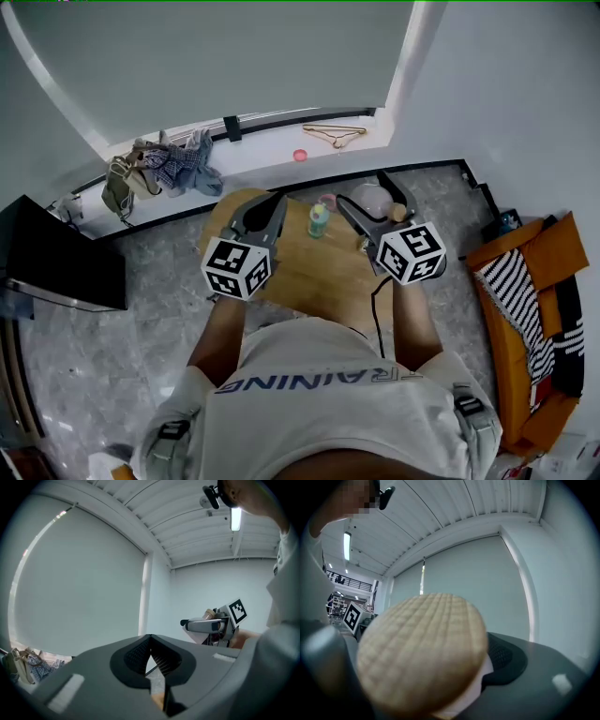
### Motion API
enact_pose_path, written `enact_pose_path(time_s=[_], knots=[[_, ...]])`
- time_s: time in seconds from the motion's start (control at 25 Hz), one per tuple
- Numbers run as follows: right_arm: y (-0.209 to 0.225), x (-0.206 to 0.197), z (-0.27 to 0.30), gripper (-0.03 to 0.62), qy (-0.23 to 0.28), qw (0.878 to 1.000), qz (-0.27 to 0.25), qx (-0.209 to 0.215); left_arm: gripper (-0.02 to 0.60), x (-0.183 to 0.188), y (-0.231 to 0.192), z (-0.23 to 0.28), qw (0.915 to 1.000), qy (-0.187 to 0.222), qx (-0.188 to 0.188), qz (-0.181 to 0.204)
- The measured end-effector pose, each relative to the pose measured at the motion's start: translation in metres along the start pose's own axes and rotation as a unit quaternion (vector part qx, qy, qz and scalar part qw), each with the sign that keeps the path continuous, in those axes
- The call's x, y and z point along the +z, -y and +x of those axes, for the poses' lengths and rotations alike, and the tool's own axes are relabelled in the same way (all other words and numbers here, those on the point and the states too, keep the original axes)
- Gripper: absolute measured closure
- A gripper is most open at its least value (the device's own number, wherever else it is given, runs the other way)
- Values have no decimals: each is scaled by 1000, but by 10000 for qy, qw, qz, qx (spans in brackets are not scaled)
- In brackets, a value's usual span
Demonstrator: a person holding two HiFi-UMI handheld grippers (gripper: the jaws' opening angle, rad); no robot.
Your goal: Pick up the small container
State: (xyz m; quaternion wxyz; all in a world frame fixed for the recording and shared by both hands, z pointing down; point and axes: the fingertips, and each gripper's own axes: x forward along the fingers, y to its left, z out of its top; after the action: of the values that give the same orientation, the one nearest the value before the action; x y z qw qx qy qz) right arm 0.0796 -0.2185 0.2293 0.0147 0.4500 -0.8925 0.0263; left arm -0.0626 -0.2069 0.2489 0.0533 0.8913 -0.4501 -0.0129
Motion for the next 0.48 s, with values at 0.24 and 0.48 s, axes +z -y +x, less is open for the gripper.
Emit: enact_pose_path(time_s=[0.24, 0.48], knots=[[-3, 0, -2, 152, -3, 10000, 27, 44, 578, 0, 2, -6, 10000, -31, 47, 24], [-9, 3, -7, 152, 44, 9999, 39, 117, 578, 0, 6, -13, 9999, -58, 91, 40]])
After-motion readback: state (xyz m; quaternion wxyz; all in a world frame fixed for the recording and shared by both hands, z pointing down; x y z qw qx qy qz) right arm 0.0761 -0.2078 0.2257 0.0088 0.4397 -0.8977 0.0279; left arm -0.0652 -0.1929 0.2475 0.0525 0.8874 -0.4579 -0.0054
